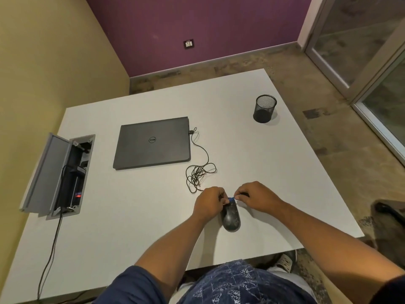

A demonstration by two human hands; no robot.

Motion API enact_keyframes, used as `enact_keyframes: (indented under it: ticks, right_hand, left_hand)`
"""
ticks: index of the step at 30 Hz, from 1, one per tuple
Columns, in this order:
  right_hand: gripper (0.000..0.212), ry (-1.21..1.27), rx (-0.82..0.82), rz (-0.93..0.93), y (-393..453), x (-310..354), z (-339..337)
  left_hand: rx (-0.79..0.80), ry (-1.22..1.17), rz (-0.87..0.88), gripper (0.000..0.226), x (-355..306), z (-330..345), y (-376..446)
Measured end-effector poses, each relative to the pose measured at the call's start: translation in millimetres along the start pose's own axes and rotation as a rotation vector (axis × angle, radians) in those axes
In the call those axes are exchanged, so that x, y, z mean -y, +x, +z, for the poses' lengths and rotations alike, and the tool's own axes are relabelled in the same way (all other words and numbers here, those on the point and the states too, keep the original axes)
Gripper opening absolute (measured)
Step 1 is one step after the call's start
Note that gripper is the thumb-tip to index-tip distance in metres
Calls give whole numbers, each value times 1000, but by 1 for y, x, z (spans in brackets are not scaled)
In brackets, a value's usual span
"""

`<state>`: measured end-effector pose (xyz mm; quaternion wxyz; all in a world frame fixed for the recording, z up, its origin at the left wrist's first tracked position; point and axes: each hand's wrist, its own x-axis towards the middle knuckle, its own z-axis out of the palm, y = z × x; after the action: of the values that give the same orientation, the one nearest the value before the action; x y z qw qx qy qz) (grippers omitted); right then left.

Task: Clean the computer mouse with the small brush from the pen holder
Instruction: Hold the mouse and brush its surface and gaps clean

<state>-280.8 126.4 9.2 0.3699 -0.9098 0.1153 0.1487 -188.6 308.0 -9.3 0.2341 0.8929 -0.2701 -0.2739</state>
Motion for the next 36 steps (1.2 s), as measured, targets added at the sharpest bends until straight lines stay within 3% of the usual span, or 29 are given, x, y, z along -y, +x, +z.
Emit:
enact_keyframes:
  ticks: [9,17,24,32,36]
  right_hand:
    - [17,257,-106,135,-18,-11,23]
    - [15,405,-254,195,-19,-23,20]
    - [18,308,-260,241,-14,-30,23]
    - [13,351,-308,296,-21,-40,27]
    - [14,377,-320,304,-21,-41,29]
  left_hand:
    - [70,-162,33,9,14,12,-7]
    - [10,-423,-28,14,6,4,-2]
    - [43,-206,-100,11,3,2,1]
    - [-54,-109,-130,21,20,7,-8]
    - [-29,-44,-54,54,31,8,-16]
